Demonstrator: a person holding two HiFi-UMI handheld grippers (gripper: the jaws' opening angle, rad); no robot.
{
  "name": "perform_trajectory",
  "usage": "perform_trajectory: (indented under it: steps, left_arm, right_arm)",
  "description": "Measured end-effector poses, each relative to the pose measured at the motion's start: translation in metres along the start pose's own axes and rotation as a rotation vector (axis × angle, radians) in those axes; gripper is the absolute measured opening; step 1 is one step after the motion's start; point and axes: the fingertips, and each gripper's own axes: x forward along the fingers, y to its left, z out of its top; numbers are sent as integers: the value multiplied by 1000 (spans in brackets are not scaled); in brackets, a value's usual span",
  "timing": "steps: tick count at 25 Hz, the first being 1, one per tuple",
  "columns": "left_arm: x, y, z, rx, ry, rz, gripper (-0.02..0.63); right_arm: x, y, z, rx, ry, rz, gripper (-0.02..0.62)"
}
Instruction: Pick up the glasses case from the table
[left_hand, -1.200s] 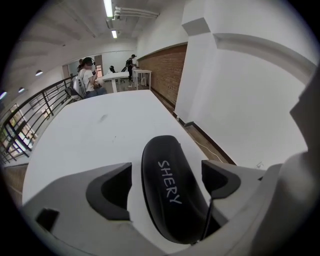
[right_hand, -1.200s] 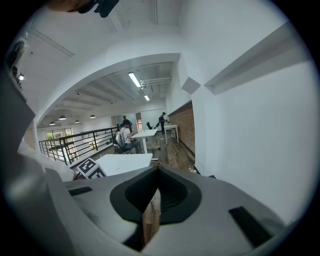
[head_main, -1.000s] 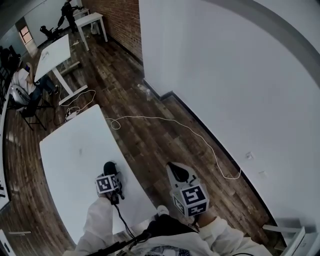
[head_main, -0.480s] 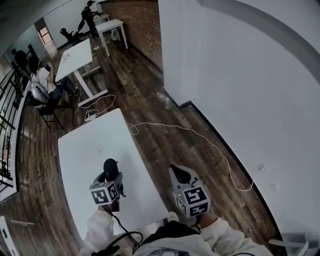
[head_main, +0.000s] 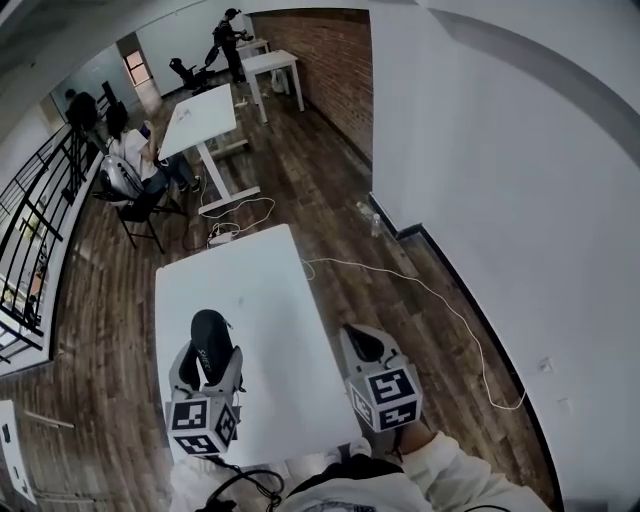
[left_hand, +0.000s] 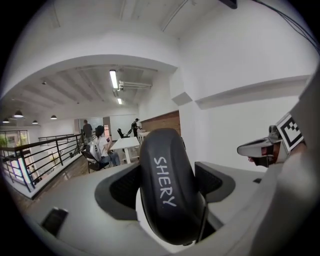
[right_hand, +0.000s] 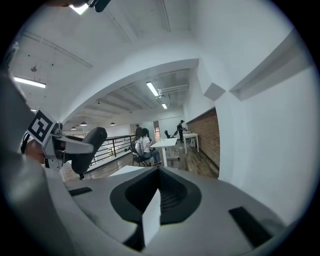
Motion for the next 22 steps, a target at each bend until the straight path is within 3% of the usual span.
perform_trajectory:
  steps: [10,22]
  left_arm:
    - [-8,1,2,-16,-21,3,360]
    - [-6,-2,4,-11,-14,-7,360]
  right_arm:
    - [-6,18,21,-49,-31,20,2]
    - [-8,19,21,-35,-29,25,3]
